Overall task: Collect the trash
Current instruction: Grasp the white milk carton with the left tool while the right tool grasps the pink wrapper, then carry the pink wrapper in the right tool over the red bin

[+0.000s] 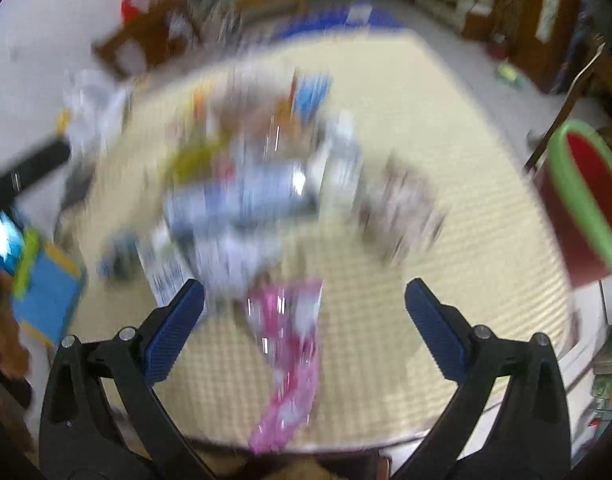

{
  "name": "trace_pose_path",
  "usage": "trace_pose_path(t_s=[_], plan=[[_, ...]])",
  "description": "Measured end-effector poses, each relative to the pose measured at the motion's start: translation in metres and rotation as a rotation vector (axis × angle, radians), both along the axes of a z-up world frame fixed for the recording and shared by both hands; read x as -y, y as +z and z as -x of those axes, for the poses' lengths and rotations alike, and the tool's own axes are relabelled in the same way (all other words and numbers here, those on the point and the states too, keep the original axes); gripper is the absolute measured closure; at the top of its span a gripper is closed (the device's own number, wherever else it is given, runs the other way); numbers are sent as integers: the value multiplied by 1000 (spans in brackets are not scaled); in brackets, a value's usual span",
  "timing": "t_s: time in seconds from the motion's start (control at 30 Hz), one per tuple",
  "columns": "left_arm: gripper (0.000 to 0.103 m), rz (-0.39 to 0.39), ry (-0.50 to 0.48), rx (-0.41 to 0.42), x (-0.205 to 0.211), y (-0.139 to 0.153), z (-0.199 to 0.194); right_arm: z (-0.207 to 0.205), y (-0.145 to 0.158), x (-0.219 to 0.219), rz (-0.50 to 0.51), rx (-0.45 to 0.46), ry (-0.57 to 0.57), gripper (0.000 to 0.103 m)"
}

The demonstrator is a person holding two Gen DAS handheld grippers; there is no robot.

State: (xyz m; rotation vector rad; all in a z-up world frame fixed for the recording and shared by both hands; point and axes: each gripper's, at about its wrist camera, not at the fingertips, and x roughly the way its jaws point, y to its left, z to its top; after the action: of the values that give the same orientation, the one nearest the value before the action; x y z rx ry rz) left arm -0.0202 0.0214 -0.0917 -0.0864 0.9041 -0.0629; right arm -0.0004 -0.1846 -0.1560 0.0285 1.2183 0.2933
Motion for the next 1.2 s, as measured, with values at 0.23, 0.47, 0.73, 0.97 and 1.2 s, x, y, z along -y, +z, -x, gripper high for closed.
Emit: trace_pose_path(t_s=[0.23, 0.47, 0.73, 0.97, 1.2], plan=[[8, 79, 46, -215, -14, -65, 5, 9, -44, -25, 78, -69, 96, 34], [8, 142, 44, -298, -7, -93, 4, 10, -60, -13, 50, -92, 81, 80], [14, 188, 95, -394, -4, -132, -7, -4, -37, 11, 9, -6, 1, 82], [28, 301, 149, -391, -7, -143, -12, -19, -31, 25, -25, -21, 27, 82], [33, 285, 210, -405, -4, -149, -23, -25, -31, 29, -46, -15, 81, 82]])
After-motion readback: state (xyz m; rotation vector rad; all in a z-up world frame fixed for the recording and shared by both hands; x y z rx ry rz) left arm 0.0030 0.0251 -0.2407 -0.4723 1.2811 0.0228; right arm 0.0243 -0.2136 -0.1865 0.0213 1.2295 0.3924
